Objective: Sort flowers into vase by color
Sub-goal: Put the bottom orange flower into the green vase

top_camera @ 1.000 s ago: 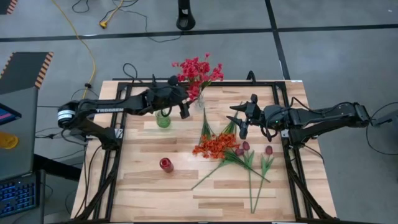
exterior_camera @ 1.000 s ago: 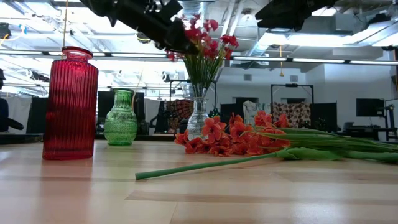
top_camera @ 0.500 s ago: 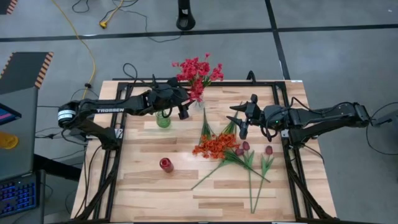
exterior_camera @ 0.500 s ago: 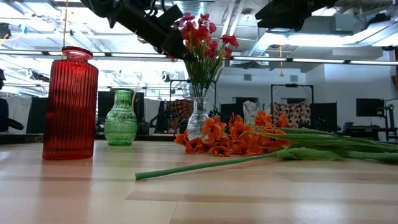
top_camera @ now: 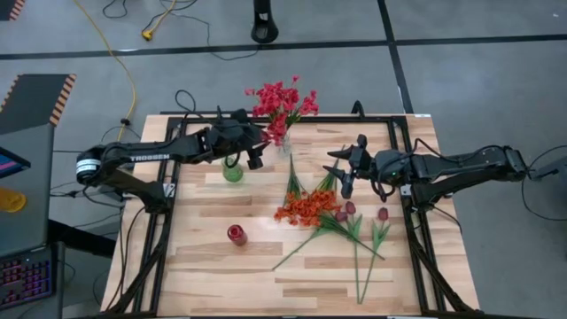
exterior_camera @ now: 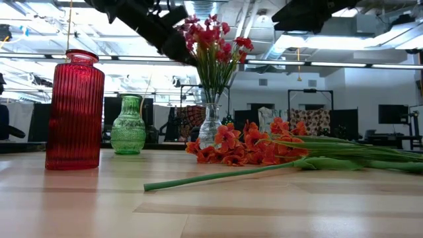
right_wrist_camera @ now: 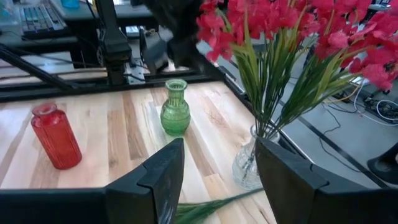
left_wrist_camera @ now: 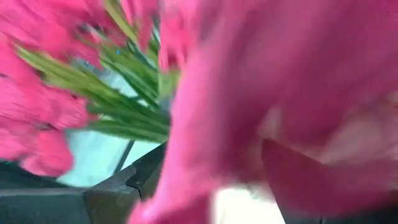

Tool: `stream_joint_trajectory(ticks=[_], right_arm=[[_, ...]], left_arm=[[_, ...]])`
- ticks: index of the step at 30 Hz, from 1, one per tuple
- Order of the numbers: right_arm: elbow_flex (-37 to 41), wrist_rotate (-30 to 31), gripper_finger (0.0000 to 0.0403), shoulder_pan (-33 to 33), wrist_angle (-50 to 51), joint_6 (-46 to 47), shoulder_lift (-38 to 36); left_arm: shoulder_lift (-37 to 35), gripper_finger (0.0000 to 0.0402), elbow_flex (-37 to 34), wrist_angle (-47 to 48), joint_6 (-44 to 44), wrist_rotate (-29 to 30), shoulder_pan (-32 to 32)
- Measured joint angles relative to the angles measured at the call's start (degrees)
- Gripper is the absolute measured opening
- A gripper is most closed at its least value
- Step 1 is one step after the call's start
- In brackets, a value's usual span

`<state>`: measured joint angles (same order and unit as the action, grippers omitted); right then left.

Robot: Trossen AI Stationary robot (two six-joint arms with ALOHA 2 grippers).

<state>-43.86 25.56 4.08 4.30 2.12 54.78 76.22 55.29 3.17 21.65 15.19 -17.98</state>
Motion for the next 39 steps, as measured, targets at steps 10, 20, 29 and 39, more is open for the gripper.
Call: stream_joint_trajectory(ticks=[10,20,29,39], right_arm=[[0.0,0.0,0.0226,0.0,1.3,1.1,0.0],[0.0,-0.2,0.0225,2.9,4.1,5.3,0.0],[0.0,-0.2,0.0205,9.0,14.6,15.7,0.4],[0.0,-2.9,0.0196,16.5,17.9,22.0,8.2]], left_arm=[[-7.1,0.0222,0.0,7.2,-4.2,-2.9,0.0],[-10.8,0.0222,0.0,15.1,-9.0,-6.9,0.4],[-11.6,0.0222,-0.1,18.4,-13.6,-7.0,6.5],[-11.5,0.0222,-7.5,8.5,-20.3,-6.1,16.0]])
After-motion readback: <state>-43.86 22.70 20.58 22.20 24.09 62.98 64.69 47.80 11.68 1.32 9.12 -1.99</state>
